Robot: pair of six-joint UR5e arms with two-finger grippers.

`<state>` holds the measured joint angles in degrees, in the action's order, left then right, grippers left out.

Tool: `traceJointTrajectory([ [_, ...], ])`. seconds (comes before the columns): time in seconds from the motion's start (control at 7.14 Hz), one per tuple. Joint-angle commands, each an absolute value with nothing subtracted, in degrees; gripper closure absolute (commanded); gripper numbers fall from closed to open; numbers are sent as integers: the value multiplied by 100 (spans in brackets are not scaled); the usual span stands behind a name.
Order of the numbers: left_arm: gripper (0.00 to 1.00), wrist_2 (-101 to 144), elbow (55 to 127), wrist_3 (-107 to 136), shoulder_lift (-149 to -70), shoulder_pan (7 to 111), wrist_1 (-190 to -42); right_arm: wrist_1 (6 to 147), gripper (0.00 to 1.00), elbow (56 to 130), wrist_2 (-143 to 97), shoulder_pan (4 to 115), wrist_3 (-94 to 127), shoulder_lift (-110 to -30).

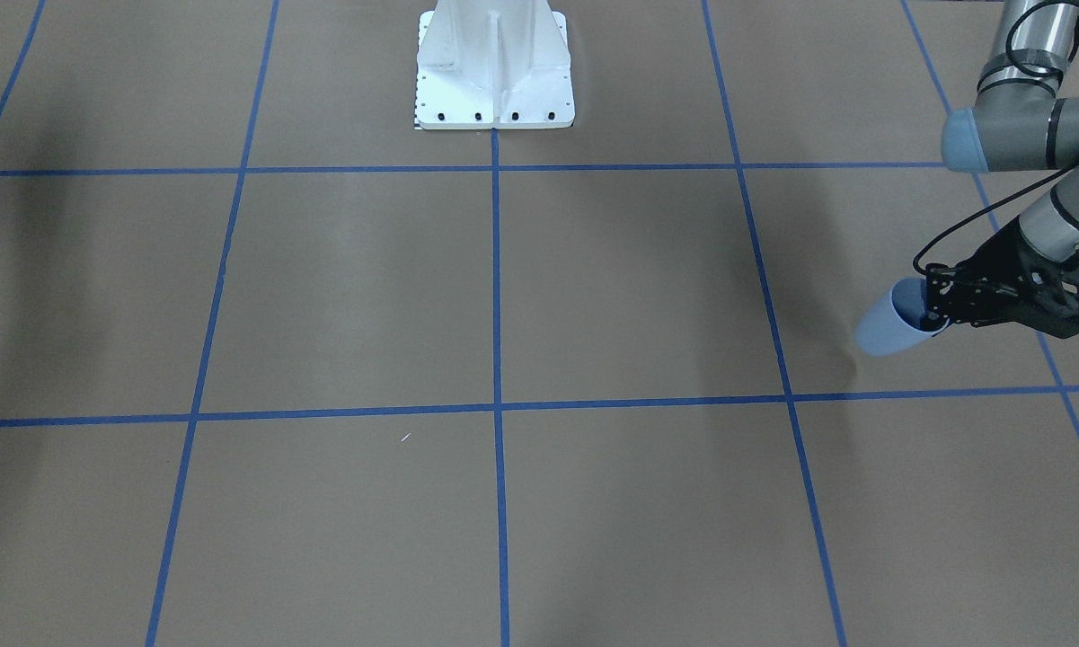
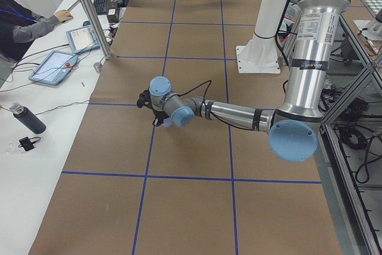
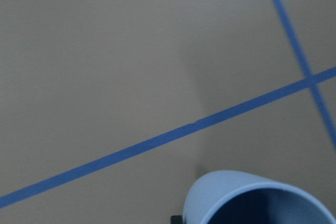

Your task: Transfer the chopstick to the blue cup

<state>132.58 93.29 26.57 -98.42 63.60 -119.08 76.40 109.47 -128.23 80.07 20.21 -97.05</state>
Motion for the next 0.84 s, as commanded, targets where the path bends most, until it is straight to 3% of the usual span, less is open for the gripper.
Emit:
traceJointTrajectory([
  [0.0,100,13263,10183,4219,-10473,6024,-11173,7638,0,10934,-12823,8007,2030,-9712],
  [0.28,100,12100,10423,6110,-11246,4700,-10849,7646,0,10925,-12823,8007,2039,-9712],
  [0.7,100,10201,10311,7677,-12951,2844,-8899,7638,0,10846,-12832,8007,2039,-9686],
])
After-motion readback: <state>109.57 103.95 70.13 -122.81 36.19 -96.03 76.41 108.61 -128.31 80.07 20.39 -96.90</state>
